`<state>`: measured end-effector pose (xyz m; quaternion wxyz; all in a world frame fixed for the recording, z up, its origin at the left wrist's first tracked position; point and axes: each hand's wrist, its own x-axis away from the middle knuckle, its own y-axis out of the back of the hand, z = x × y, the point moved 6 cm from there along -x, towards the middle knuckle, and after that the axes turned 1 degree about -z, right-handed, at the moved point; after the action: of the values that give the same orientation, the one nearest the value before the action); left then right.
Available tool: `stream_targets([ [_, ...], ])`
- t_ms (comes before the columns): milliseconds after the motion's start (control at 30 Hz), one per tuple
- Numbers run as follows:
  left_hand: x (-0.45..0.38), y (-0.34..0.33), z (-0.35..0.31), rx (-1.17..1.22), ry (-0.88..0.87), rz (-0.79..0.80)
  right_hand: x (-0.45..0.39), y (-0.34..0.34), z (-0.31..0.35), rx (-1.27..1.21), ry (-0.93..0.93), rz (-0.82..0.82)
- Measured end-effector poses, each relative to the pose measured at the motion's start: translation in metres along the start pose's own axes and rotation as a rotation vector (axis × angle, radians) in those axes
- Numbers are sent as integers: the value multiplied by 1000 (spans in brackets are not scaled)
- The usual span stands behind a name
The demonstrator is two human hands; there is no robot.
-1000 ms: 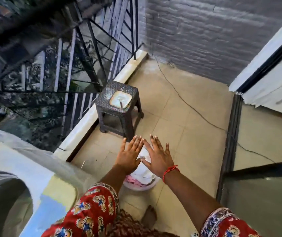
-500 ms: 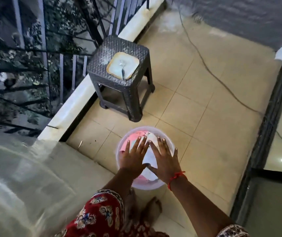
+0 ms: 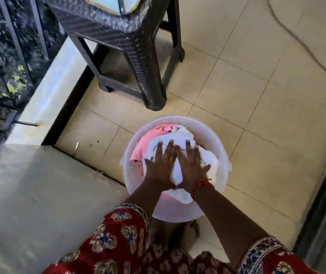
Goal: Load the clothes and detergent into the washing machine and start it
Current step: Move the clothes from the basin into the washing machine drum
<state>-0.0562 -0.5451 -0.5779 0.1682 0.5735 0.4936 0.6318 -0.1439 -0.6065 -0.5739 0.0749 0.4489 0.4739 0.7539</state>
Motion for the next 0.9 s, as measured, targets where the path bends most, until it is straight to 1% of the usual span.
stream_targets([
  [67, -6, 0, 1, 56, -17, -115, -11, -2, 0, -33, -27, 13],
  [133, -9, 0, -1, 161, -24, -207, -26, -2, 0, -84, -41, -9],
  [200, -12, 5, -6, 258, 1, -215, -33, 2, 3, -63, -22, 2],
  [233, -7, 22, -11, 287, 10, -215, -29, 16, 6, -26, 16, -12],
  [333, 11, 48, -21, 323, 25, -182, -5, 47, 13, 54, 108, -121],
  [433, 22, 46, -21, 289, -3, -192, 15, 54, 15, 4, 96, -193],
  [467, 31, 55, -23, 292, -11, -200, 27, 63, 15, -20, 92, -207],
  [533, 56, 89, -32, 307, -31, -223, 56, 95, 20, -54, 105, -246],
  [667, 109, 175, -47, 287, -53, -329, 113, 175, 32, -45, 135, -334],
  [733, 138, 211, -54, 254, -19, -348, 140, 208, 40, 16, 155, -357],
  [800, 168, 248, -58, 273, 13, -348, 170, 243, 50, 92, 181, -358],
  [900, 206, 304, -65, 280, 32, -336, 209, 298, 63, 126, 197, -364],
])
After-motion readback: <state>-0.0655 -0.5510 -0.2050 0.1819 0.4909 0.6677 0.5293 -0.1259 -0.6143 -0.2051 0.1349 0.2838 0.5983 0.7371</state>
